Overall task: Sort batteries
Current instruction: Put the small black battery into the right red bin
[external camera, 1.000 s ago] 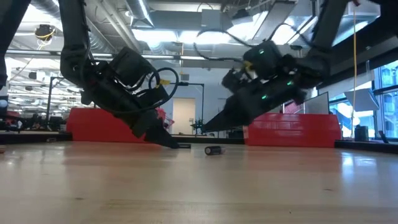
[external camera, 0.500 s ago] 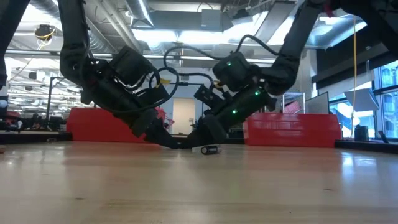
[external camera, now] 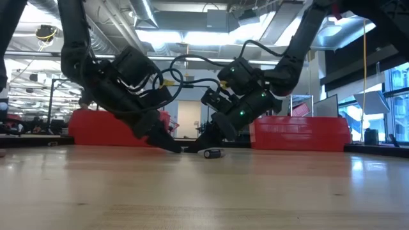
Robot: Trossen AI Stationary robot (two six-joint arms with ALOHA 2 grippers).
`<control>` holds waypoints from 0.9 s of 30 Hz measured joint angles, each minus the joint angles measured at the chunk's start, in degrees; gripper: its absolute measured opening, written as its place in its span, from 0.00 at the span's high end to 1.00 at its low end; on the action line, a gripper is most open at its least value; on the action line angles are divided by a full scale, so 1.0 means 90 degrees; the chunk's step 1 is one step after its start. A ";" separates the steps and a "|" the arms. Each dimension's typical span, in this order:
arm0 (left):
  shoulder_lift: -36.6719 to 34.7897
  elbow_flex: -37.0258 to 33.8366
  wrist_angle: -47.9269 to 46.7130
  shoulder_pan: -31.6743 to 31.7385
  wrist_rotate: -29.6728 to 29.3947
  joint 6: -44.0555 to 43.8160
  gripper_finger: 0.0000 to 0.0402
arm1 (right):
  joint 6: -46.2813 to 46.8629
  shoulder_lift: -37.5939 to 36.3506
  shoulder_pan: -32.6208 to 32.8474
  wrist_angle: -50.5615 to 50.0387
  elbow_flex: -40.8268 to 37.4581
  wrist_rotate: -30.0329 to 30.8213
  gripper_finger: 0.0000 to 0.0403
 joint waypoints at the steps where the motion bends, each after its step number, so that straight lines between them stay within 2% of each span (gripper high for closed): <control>1: -0.0101 -0.0016 -0.0150 0.0014 -0.0075 -0.0074 0.57 | 0.0103 -0.0062 0.0001 -0.0126 0.0000 0.0087 0.94; 4: -0.0467 -0.0012 -0.0795 0.0074 -0.0379 -0.0354 0.54 | 0.0299 -0.0378 0.0007 -0.0801 -0.0002 0.0405 0.93; 8: -0.0653 0.0000 -0.1310 0.0066 -0.0582 -0.0824 0.53 | 0.0301 -0.1172 -0.0004 -0.2057 -0.0060 0.0866 0.95; 13: -0.0623 0.0005 -0.1418 -0.0132 -0.0764 -0.1340 0.54 | 0.0449 -0.2734 -0.0118 -0.3460 0.0016 0.2078 0.95; 15: -0.0619 0.0000 -0.1358 -0.0246 -0.0896 -0.1422 0.54 | 0.0542 -0.3298 -0.0370 -0.4349 0.0276 0.2334 0.95; 19: -0.0581 -0.0014 -0.1124 -0.0406 -0.1135 -0.1350 0.54 | 0.0996 -0.3692 -0.1382 -0.6548 0.1402 0.2322 0.95; 22: -0.0576 -0.0019 -0.1061 -0.0443 -0.1218 -0.1322 0.54 | 0.1218 -0.3587 -0.2324 -0.7932 0.2376 0.1884 0.95; 27: -0.0576 -0.0019 -0.1055 -0.0443 -0.1222 -0.1373 0.54 | 0.1483 -0.3187 -0.3512 -0.9079 0.3082 0.1208 0.95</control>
